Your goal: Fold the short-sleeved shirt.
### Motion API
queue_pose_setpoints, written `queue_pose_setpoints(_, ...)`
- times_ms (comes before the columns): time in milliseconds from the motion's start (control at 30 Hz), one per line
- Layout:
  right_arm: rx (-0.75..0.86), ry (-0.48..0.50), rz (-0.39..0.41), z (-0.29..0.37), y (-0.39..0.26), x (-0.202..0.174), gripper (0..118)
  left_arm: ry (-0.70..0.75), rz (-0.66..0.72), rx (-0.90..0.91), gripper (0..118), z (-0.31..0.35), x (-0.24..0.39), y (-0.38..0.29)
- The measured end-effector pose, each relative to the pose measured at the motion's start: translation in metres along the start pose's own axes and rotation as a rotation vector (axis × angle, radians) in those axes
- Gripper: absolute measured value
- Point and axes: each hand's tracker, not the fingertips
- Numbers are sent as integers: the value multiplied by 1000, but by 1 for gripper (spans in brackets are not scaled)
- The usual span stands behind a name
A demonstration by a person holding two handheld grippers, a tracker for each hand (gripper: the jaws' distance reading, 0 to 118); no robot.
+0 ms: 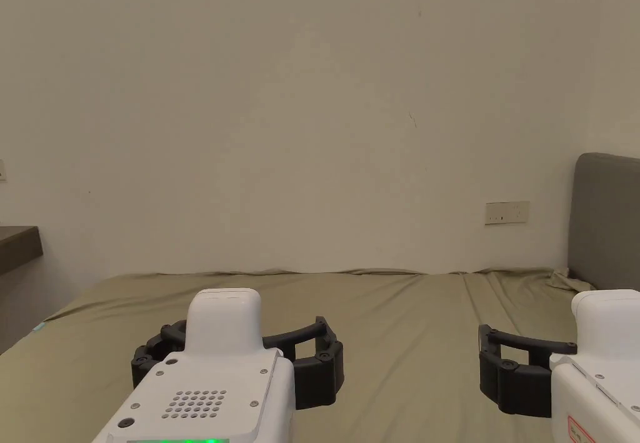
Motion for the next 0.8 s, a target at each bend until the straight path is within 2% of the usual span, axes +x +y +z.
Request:
queue_pose_setpoints(233, -35, 24, -24, 0, -1, 3, 118, 19, -31, 0, 118, 0, 7, -5)
queue_pose_setpoints(267, -34, 41, -32, 1, -2, 4, 113, 13, -28, -1, 118, 1, 6, -6)
queue_pose_setpoints(300, -27, 68, -37, 3, -3, 5, 102, -20, -11, 2, 118, 2, 4, -6)
queue_pose_setpoints(333, -24, 64, -33, 4, -4, 5, 54, -50, 2, 3, 108, 4, 4, -6)
queue_pose_setpoints(367, -24, 54, -23, 3, -5, 3, 4, -56, -2, 0, 66, 6, 6, -5)
queue_pose_setpoints(400, -37, 48, -16, 0, -7, 2, 3, -43, -14, 1, 0, 6, 9, -5)
queue_pose_setpoints(467, -46, 47, -15, 0, -11, 6, 3, 37, -45, -34, 0, -3, 14, -12)
queue_pose_setpoints(500, -54, 54, -20, 0, -12, 8, 3, 8, -35, -56, 0, -7, 13, -14)
queue_pose_setpoints(633, -60, 13, -5, 3, -21, 18, 3, -135, 156, -159, 0, -17, 0, -24)
queue_pose_setpoints(733, -74, -55, 5, -5, -20, 23, 3, -61, 143, -166, 0, -15, -16, -25)
queue_pose_setpoints(800, -65, -46, -7, -15, -16, 13, 3, 20, 129, -143, 0, -7, -38, -27)
